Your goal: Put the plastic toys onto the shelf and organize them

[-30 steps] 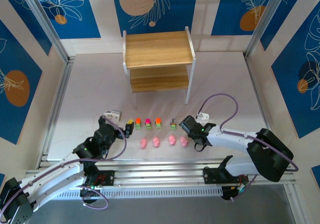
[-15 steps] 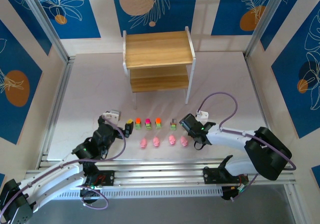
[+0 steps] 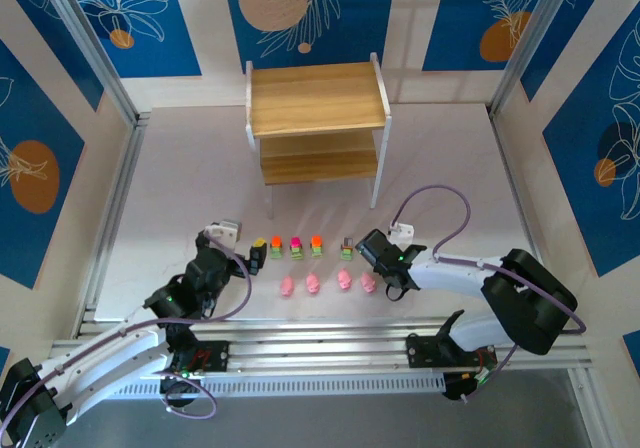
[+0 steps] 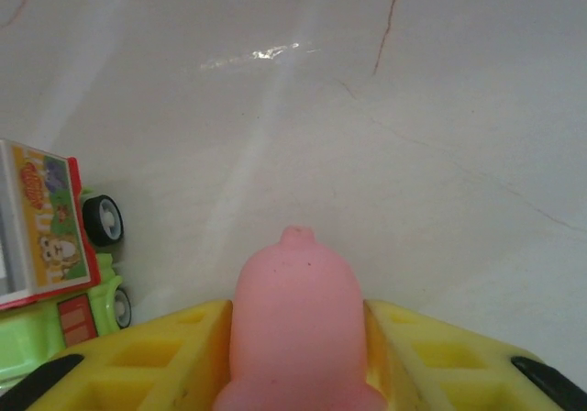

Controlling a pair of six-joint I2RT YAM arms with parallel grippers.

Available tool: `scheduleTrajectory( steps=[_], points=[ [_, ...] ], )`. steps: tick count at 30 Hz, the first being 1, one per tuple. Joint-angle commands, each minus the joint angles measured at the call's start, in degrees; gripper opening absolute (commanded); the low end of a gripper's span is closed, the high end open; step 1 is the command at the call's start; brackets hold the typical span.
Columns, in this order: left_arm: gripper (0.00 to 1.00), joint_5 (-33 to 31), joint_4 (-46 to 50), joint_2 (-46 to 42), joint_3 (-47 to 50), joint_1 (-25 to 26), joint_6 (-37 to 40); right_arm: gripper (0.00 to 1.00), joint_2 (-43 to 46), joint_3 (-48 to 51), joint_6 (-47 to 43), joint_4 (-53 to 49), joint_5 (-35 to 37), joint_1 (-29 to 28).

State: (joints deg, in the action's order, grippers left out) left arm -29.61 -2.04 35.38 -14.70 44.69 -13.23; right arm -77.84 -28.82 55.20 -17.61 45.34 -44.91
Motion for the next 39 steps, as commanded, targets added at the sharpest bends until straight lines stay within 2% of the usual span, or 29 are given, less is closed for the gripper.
scheduleTrajectory(
  steps=[1,10,21,28,39],
  points=[
    [1.00,0.68,0.02,-0.13,-0.68,-0.62,-0.58,0.39,-0.84,-0.50,1.51,-0.41,0.48,-0.36],
    [1.00,0.79,-0.21,0.04,-0.68,-0.74,-0.58,0.27,-0.04,-0.35,1.96,-0.72,1.31,-0.41],
    [1.00,3.06,-1.60,1.59,-0.92,-0.81,0.00,0.26,8.77,-1.22,-0.31,-5.26,1.52,-1.04],
    [1.00,7.51,-3.66,2.93,-1.08,-0.76,0.99,0.23,15.58,-3.52,-3.58,-8.69,0.95,-1.79],
    [1.00,10.85,-5.77,5.88,-1.52,-0.82,1.47,0.23,16.07,-14.53,-13.42,-12.12,0.10,-2.54]
  ],
)
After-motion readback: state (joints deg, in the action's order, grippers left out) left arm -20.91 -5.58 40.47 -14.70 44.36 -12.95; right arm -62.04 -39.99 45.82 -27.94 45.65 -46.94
